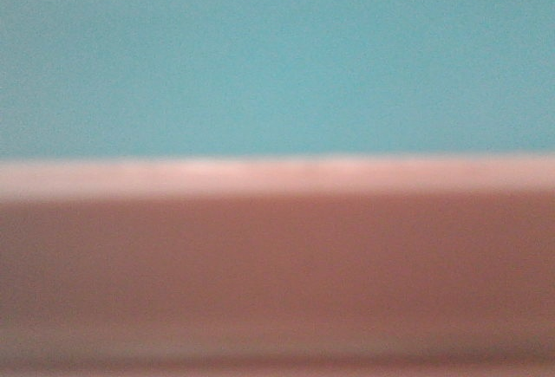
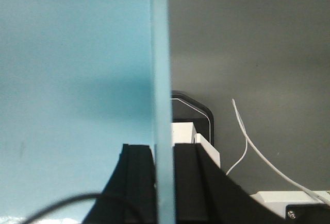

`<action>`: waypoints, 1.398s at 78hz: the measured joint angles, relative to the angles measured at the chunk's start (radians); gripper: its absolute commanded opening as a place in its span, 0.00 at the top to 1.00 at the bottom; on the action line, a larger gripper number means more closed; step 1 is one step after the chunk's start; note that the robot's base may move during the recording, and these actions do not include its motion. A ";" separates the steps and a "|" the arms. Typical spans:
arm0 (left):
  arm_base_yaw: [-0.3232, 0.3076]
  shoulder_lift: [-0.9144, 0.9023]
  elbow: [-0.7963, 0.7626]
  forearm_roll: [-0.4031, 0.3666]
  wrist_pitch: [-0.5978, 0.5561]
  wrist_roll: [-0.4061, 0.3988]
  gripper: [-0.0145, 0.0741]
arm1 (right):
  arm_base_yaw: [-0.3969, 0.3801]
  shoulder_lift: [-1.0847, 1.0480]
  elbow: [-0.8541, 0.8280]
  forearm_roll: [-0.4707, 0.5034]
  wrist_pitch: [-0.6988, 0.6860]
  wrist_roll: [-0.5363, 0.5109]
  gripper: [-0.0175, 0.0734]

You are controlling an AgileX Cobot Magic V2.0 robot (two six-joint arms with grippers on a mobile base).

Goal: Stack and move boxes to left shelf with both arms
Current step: 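Keep gripping the bin rims with both grippers as the base drives to the shelf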

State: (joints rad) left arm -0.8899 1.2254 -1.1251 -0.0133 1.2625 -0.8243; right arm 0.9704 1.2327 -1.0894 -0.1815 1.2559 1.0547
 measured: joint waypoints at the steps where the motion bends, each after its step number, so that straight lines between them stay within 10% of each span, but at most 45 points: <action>1: 0.000 0.000 0.000 0.000 0.000 0.000 0.84 | 0.000 0.000 0.000 0.000 0.000 0.000 0.75; 109: 0.000 0.000 0.000 0.001 -0.004 0.000 0.84 | 0.000 0.000 0.000 -0.001 -0.002 0.000 0.75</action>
State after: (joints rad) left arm -0.8899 1.2254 -1.1251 -0.0121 1.2581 -0.8243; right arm 0.9704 1.2327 -1.0894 -0.1828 1.2541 1.0547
